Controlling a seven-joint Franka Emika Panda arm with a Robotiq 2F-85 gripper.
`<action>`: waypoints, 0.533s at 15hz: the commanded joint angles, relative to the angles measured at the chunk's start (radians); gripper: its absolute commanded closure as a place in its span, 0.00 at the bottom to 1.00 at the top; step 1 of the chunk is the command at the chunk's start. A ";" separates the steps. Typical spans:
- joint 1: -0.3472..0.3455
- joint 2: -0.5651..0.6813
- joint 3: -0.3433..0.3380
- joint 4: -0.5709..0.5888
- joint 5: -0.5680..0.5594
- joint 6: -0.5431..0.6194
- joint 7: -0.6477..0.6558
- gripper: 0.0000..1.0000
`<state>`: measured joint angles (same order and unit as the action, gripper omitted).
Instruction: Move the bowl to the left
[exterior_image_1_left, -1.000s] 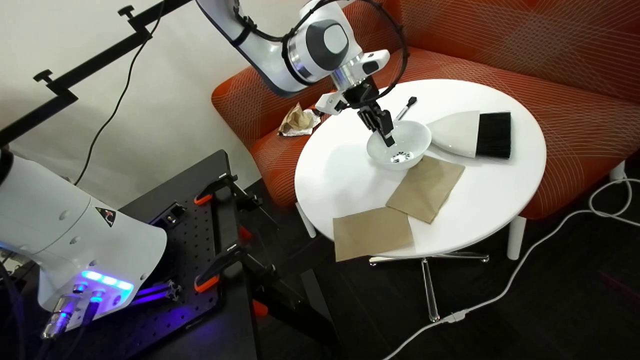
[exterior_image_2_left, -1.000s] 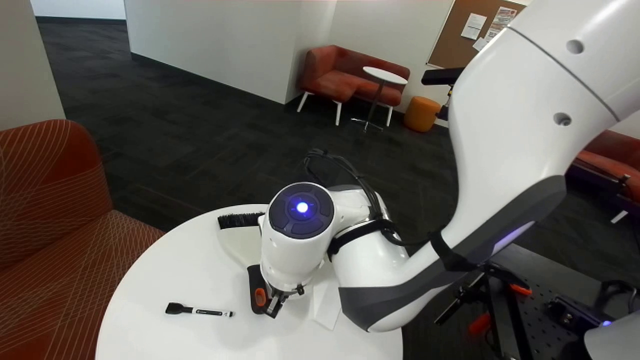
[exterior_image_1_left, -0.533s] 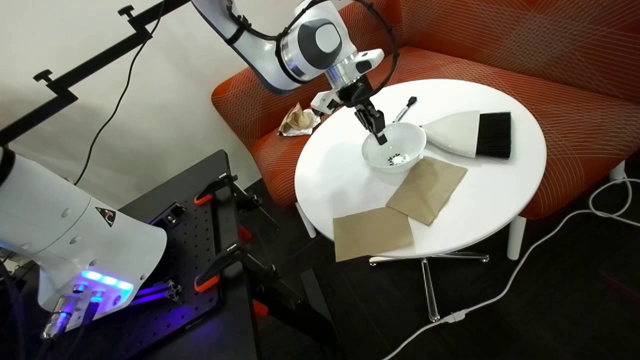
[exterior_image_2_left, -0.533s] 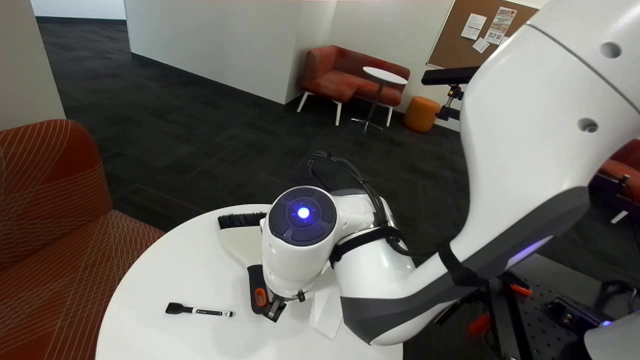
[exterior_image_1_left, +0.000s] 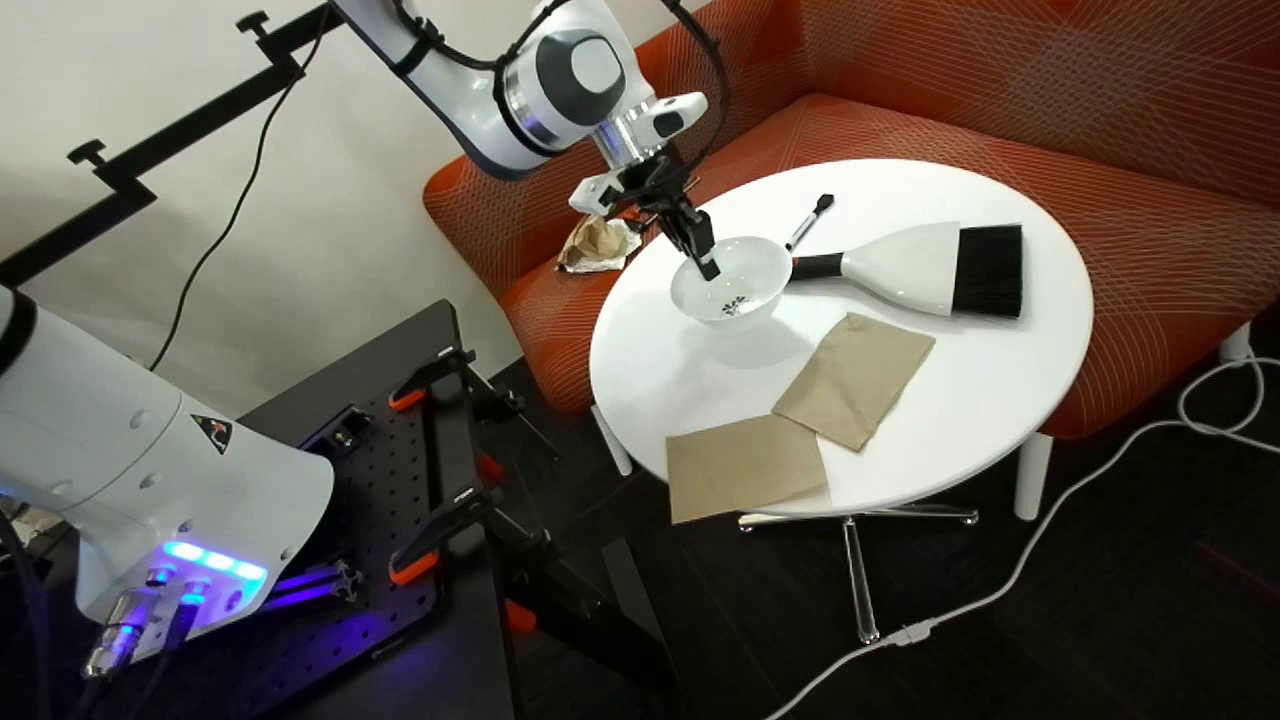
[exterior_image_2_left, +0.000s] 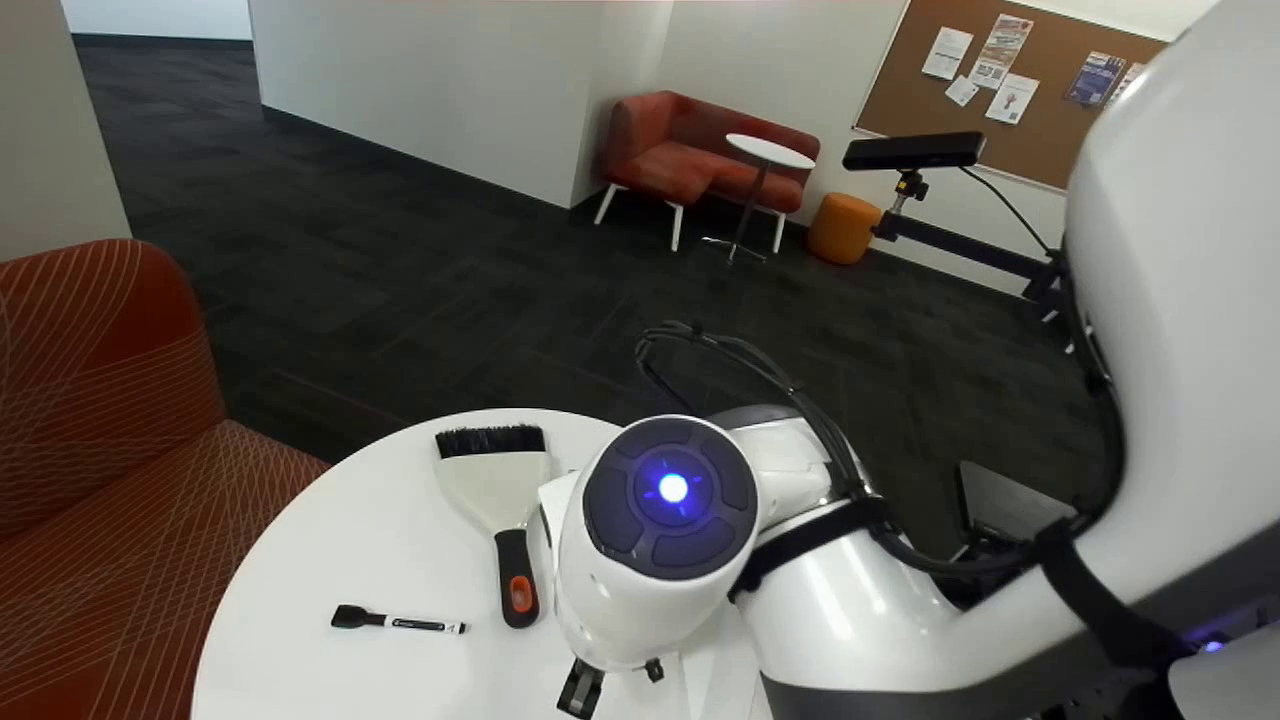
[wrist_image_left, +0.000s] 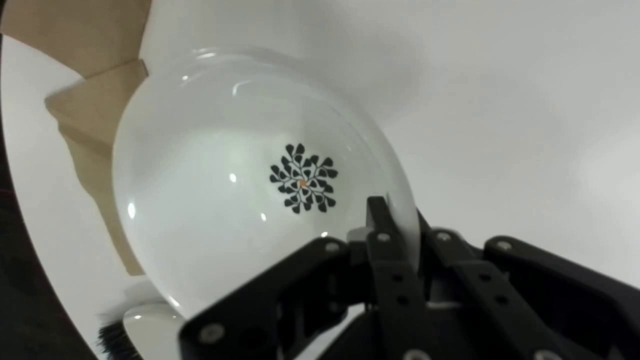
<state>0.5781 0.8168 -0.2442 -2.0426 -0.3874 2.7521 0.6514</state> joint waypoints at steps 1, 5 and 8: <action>0.031 -0.073 0.026 -0.061 0.004 -0.003 -0.054 0.98; 0.054 -0.058 0.055 -0.023 0.001 -0.009 -0.122 0.98; 0.053 -0.042 0.083 0.013 0.013 -0.017 -0.192 0.98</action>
<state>0.6308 0.7883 -0.1786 -2.0499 -0.3878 2.7521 0.5365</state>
